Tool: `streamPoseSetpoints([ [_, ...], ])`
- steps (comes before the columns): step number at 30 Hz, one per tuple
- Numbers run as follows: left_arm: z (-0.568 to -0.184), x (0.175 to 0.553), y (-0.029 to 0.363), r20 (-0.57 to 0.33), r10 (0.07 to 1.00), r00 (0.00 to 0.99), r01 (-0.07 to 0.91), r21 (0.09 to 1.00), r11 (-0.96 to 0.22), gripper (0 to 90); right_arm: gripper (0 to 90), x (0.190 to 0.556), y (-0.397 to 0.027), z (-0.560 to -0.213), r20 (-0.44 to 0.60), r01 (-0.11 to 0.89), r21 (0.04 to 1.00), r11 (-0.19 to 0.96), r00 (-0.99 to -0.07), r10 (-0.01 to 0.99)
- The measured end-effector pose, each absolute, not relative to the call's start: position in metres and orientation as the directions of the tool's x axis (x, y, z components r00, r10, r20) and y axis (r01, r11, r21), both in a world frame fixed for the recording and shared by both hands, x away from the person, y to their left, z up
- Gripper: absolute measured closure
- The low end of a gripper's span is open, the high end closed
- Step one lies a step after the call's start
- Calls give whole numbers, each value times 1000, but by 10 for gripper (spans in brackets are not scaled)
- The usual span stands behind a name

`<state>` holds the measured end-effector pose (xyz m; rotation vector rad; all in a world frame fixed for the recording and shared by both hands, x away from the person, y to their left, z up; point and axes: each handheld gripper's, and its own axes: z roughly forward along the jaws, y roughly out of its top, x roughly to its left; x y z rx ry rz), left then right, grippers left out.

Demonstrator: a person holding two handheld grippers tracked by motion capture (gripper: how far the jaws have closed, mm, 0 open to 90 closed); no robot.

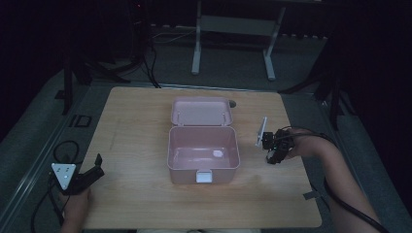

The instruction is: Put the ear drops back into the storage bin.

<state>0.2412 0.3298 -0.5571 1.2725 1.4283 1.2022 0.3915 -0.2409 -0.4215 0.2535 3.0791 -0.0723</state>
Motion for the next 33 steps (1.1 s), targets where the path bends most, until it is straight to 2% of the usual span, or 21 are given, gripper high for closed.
streamPoseSetpoints([
  [18, -557, 241, 330, 6, 993, -116, 172, 985, 15, 4, 597, 373, -198, -366, -69, 30, -33, 999, -997, 27],
  [23, -557, 241, 330, 4, 993, -116, 171, 985, 16, 4, 597, 372, -184, -356, -73, 5, -51, 999, -997, 1],
  [33, -557, 241, 330, 2, 994, -113, 170, 985, 17, 4, 597, 371, -147, -346, -60, -55, -26, 998, -997, -57],
])
